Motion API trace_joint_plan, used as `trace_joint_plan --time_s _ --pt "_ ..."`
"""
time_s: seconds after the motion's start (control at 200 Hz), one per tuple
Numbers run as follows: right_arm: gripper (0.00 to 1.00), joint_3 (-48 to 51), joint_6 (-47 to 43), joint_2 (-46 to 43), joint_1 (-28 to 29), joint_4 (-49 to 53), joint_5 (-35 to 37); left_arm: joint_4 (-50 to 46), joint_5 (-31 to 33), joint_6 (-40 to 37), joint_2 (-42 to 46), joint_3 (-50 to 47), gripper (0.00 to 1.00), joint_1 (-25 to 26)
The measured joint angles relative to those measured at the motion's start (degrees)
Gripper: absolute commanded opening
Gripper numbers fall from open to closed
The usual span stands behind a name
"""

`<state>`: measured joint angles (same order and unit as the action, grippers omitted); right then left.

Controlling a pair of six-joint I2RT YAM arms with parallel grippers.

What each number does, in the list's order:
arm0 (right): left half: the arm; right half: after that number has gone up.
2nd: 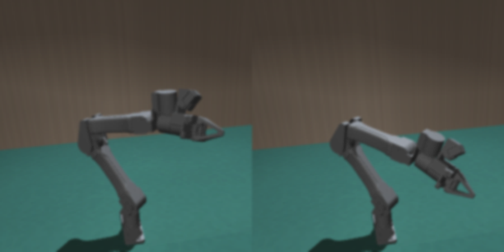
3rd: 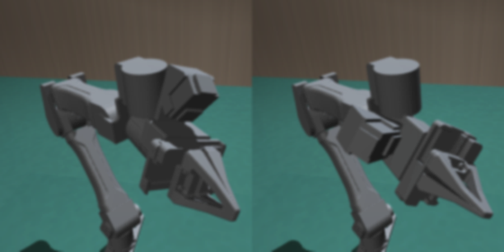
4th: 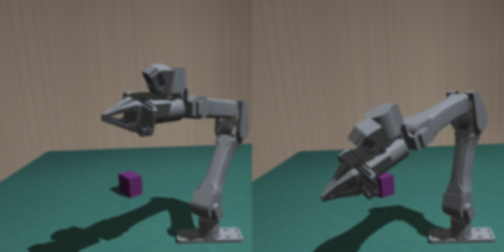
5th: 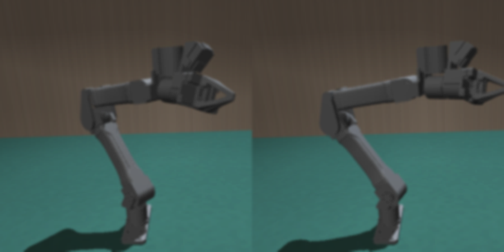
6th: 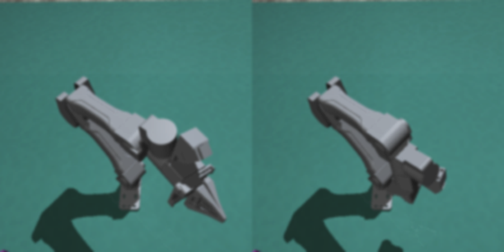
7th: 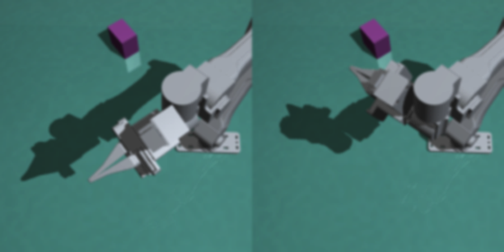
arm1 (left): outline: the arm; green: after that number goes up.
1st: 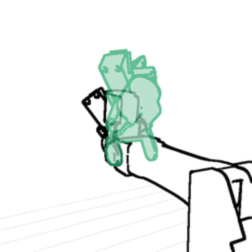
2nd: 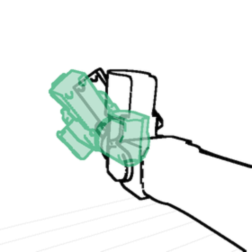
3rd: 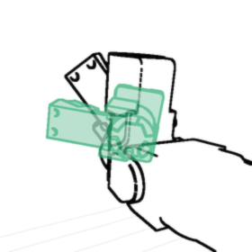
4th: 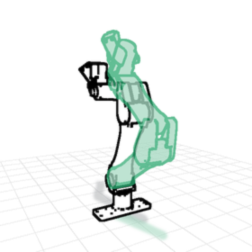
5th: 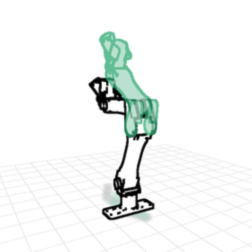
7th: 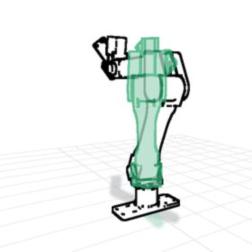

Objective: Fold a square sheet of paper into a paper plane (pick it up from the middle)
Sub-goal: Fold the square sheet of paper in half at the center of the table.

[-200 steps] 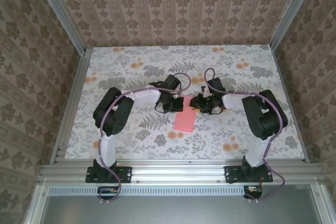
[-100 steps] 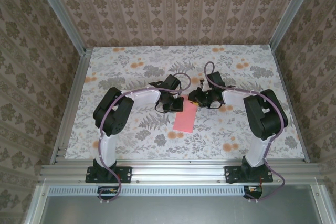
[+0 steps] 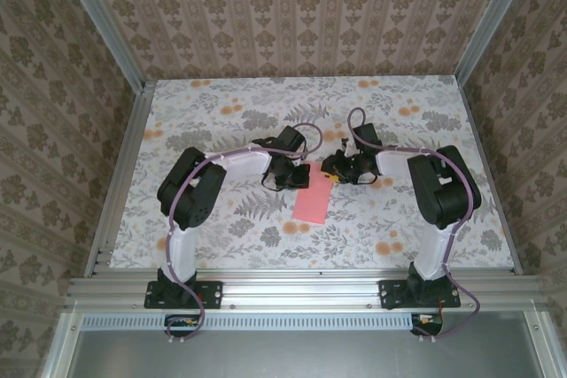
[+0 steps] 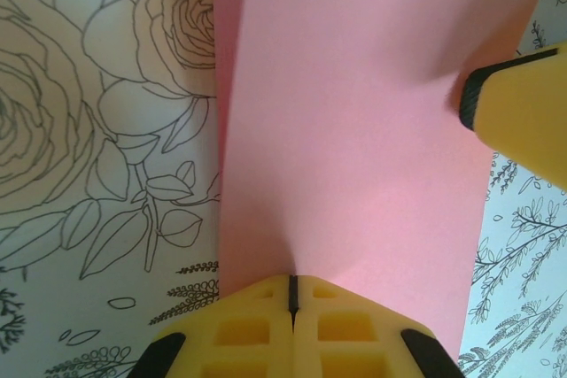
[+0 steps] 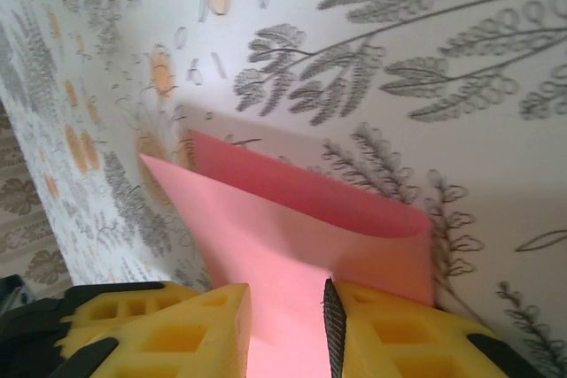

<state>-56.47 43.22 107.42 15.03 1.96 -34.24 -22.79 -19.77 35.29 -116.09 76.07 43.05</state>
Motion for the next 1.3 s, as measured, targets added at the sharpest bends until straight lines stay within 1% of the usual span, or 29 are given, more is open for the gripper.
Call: trace_joint_plan --time_s 0.26,0.52,0.82,1.035,1.3 --pt "0.3 -4.15 -0.22 -0.02 -0.63 1.09 -0.24 -0.17 0.09 -0.22 0.0 0.09 0.01 0.0" --pt "0.31 -4.22 -1.07 3.89 -1.14 1.7 2.01 -0.2 0.09 -0.24 0.0 0.09 0.01 0.0" --pt "0.3 -4.68 -1.66 3.52 -1.64 3.06 1.6 -0.2 0.11 -0.26 0.0 0.09 0.02 0.02" --pt "0.31 -5.07 -2.6 1.14 -2.4 4.46 0.74 -0.2 0.11 -0.26 0.0 0.09 0.02 0.02" --pt "0.3 -5.42 -3.34 1.68 -2.89 4.63 0.79 -0.2 0.13 -0.26 0.0 0.09 0.01 0.04"
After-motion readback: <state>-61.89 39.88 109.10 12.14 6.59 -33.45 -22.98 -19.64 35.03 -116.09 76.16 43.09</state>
